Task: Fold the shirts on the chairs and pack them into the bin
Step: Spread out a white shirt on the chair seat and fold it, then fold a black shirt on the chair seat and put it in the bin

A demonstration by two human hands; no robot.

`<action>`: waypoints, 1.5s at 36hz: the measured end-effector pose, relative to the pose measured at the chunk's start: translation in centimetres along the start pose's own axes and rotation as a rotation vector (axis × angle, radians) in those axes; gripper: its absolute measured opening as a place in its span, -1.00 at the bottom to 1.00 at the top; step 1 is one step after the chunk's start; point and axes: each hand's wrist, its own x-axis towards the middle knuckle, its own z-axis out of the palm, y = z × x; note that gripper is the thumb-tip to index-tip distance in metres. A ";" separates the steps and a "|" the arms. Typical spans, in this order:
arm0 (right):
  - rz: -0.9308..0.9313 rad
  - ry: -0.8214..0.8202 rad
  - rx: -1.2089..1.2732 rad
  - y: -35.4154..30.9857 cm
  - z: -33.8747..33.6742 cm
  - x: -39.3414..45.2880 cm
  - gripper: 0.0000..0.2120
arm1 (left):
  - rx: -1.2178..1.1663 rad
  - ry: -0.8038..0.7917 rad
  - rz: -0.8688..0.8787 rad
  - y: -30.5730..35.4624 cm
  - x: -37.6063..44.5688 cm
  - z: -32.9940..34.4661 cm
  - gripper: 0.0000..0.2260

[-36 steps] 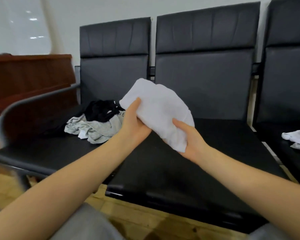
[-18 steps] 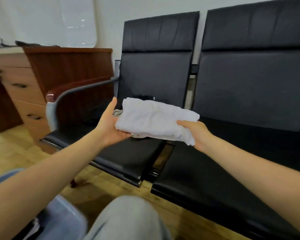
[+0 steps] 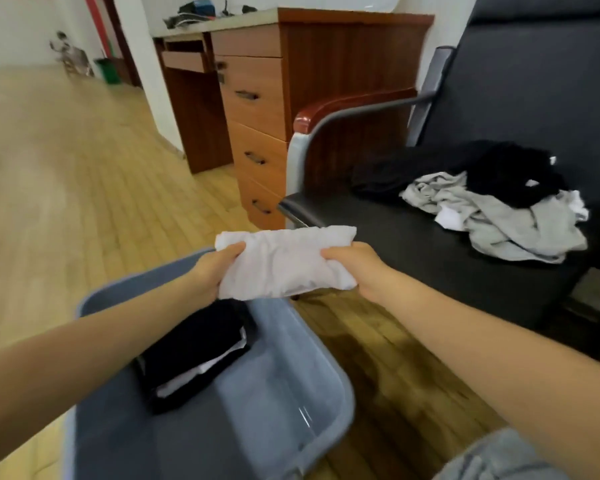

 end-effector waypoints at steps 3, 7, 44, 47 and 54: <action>0.013 -0.078 -0.065 1.6 5.8 1.8 -0.69 | 0.059 0.161 -0.076 -3.2 1.6 -4.8 -0.51; -0.018 -0.125 -0.246 4.7 12.6 4.9 -0.64 | 0.113 0.300 -0.161 -7.3 3.9 -10.6 -0.48; -0.376 -0.170 -0.136 -0.6 6.8 4.1 -0.67 | 0.222 0.174 0.226 -2.7 5.3 -0.5 -0.67; -0.413 -0.009 -0.145 -2.9 -0.2 2.4 -0.66 | 0.179 -0.001 0.306 0.8 3.3 6.0 -0.69; -0.311 0.403 -0.379 -2.0 -16.4 0.1 -0.69 | 0.307 -0.300 0.527 4.8 0.4 20.1 -0.64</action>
